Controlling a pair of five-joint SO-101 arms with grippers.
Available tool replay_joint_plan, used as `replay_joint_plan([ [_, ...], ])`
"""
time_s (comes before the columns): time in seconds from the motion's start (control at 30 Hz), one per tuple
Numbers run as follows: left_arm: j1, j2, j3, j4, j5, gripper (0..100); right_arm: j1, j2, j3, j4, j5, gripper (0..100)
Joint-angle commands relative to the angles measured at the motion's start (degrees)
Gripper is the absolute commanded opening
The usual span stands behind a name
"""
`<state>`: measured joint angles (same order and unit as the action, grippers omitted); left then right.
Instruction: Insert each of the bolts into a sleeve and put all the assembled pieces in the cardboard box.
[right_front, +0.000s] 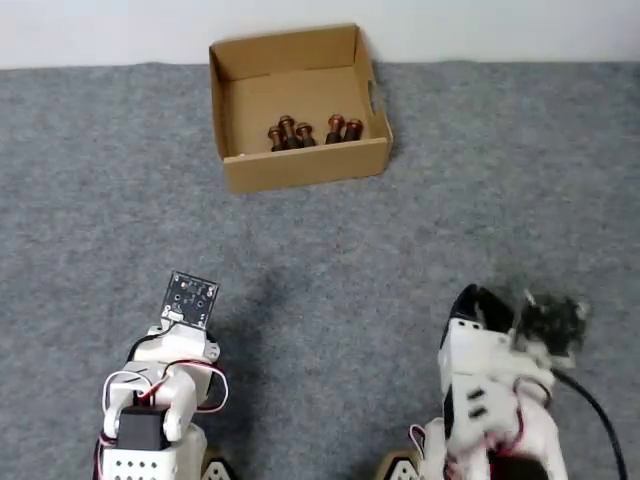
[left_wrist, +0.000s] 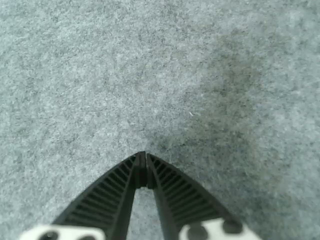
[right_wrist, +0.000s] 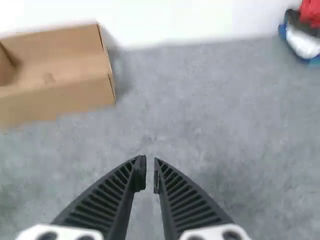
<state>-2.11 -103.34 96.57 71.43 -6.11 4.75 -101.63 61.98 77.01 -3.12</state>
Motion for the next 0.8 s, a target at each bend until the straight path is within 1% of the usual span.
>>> replay_joint_plan([
  [0.0, -0.09, -0.35, -0.13, 0.44, -0.26, 1, 0.31, -0.48, 3.96, -1.71, 0.18, 0.9],
  [0.1, -0.09, -0.35, -0.13, 0.44, -0.26, 1, -2.95, -2.42, 10.29, -1.27, 0.44, 0.9],
  [0.17, -0.09, -0.35, -0.13, 0.44, -0.26, 1, -3.82, -2.42, 14.68, -1.54, 0.44, 0.9],
  [0.77, -0.09, -0.35, -0.13, 0.44, -0.26, 1, -3.38, -2.42, 33.85, -1.71, 0.53, 0.9],
])
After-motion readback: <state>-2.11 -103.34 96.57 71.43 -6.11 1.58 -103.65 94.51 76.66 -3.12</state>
